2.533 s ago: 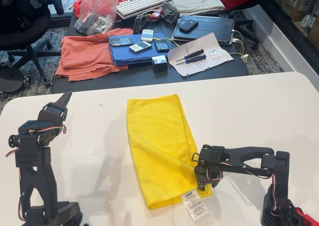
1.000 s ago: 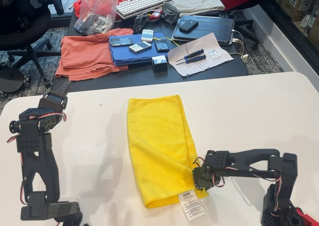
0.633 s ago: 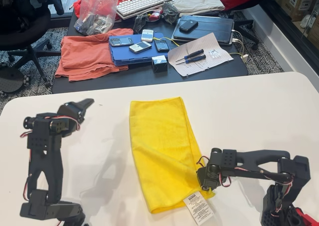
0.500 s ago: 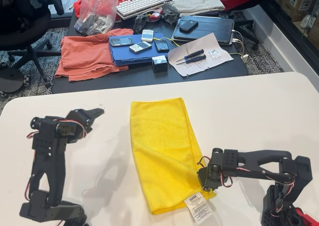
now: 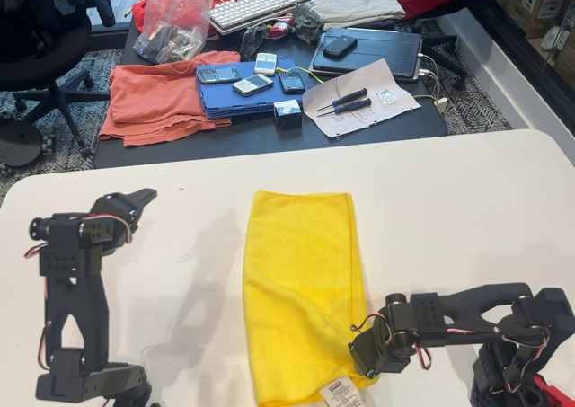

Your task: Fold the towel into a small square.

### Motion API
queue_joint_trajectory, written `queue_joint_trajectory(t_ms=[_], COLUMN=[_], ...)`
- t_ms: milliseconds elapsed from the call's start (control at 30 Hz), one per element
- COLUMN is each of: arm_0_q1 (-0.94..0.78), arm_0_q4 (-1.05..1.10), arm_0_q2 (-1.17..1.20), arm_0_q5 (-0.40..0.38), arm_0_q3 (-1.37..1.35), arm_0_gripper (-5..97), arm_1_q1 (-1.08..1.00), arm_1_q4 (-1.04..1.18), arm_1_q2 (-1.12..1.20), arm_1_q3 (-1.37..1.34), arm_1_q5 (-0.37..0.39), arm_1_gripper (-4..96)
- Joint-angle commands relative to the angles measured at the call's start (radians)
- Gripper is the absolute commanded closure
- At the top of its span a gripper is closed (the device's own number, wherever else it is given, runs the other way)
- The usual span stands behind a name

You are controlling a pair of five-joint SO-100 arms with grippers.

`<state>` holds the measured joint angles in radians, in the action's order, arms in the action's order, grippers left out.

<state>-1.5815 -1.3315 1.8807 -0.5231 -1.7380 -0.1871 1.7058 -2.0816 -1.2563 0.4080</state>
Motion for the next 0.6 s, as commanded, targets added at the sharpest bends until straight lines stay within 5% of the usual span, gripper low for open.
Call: queue_joint_trajectory(t_ms=[0, 567], arm_0_q1=[-0.017, -0.33], arm_0_q4=[-0.005, -0.002], arm_0_q2=[0.029, 0.029], arm_0_q5=[0.0, -0.002], arm_0_q3=[0.046, 0.075], arm_0_gripper=[92, 92], arm_1_q1=[-0.003, -0.005], arm_1_q4=[-0.006, -0.006], arm_1_q2=[-0.003, -0.002], arm_1_q3=[0.017, 0.005], arm_1_q5=[0.002, -0.002], arm_1_gripper=[62.3, 62.3])
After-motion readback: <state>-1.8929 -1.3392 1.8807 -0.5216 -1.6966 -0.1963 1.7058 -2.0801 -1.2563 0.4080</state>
